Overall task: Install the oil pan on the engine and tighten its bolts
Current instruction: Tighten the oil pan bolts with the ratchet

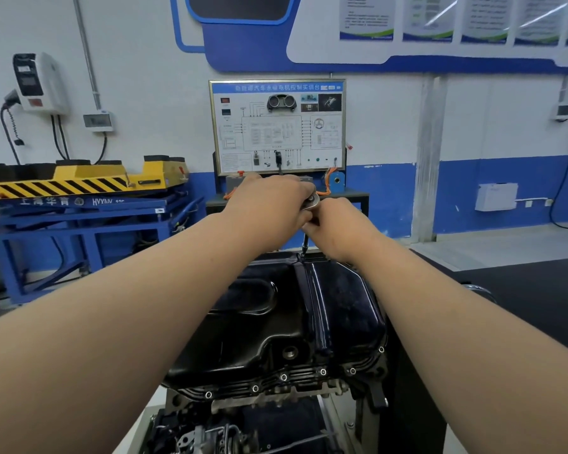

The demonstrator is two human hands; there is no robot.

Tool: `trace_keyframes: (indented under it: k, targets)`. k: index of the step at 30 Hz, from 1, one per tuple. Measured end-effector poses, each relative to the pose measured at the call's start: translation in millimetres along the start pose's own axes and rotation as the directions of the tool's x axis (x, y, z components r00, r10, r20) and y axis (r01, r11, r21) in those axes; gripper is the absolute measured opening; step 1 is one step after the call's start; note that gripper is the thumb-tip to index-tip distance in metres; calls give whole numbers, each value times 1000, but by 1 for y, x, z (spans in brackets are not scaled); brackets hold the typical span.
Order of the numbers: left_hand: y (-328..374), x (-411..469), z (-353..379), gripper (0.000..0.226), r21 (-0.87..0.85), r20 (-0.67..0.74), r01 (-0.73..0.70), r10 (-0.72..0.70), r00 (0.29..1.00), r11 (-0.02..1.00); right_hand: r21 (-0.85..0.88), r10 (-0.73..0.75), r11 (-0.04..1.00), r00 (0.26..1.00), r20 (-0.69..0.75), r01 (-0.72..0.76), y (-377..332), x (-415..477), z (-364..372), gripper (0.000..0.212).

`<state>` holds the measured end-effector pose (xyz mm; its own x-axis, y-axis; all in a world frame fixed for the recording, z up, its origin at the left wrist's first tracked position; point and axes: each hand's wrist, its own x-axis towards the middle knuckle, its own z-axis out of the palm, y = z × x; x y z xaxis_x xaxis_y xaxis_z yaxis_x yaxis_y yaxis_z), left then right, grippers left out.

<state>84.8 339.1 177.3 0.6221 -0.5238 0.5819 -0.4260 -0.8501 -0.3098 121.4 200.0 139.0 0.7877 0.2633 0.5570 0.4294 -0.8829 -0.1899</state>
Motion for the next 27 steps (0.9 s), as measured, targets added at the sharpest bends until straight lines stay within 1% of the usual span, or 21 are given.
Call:
trace_keyframes:
  k: [5, 10, 17, 21, 25, 27]
  targets:
    - [0, 0, 1, 18, -10, 8, -2, 2, 1000, 1000, 34, 39, 999, 999, -25, -38, 2, -2, 4, 33]
    - [0, -2, -2, 22, 17, 18, -34, 34, 999, 999, 30, 31, 999, 999, -35, -30, 2, -3, 5, 34]
    - [-1, -2, -5, 21, 72, 82, -48, 42, 996, 996, 32, 25, 999, 998, -49, -24, 3, -4, 10, 36]
    - [-1, 1, -10, 15, 90, 123, -96, 85, 989, 991, 33, 19, 999, 998, -56, -17, 5, -7, 12, 29]
    - [2, 2, -10, 23, 128, 158, -145, 124, 980, 981, 27, 35, 999, 998, -49, -33, 8, -9, 14, 30]
    - [6, 3, -8, 22, 132, 151, -132, 112, 982, 982, 28, 44, 999, 997, -56, -43, 10, -9, 17, 33]
